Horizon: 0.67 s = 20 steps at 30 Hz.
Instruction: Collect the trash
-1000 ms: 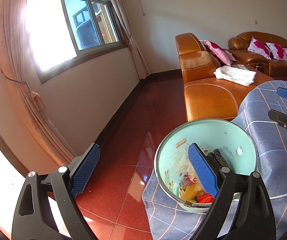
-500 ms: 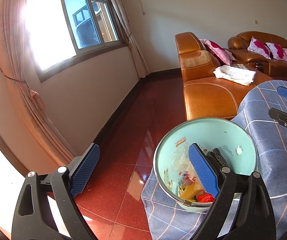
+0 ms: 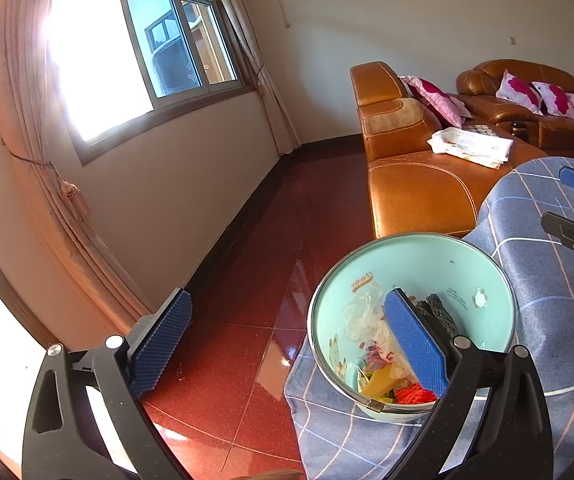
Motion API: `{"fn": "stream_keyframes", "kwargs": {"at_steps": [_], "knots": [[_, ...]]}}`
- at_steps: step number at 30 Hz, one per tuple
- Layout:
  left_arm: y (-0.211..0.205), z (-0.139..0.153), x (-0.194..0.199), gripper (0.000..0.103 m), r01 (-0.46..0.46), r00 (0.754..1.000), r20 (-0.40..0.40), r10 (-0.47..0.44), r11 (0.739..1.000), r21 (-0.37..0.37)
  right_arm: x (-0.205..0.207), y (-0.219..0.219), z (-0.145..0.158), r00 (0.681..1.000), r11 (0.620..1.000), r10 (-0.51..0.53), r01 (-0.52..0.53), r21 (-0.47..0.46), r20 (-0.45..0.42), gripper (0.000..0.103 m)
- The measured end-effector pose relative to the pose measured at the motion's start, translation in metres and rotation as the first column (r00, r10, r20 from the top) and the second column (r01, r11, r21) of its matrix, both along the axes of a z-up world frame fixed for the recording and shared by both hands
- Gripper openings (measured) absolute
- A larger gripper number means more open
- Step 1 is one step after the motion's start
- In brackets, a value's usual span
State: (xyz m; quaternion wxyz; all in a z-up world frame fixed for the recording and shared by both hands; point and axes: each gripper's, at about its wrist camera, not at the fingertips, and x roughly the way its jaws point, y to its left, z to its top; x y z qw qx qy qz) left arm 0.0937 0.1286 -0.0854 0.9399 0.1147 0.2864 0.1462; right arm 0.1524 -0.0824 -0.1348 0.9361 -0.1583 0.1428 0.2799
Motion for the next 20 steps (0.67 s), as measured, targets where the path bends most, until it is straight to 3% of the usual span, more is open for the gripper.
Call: {"fn": "stream_keyframes", "kwargs": {"at_steps": [9,20], "knots": [[-0.001,-0.004,0.002,0.097,-0.009,1.000,-0.022,0.009,1.000,0.017,0.001,0.001,0.000,1.000,1.000,-0.008,0.008,0.000,0.003,0.066],[0.001,-0.002,0.004,0.097,0.023,0.999,-0.041,-0.024,0.999,-0.030,-0.007,-0.009,0.000,0.998,0.998,-0.062,0.062,0.006,0.026,0.071]]}}
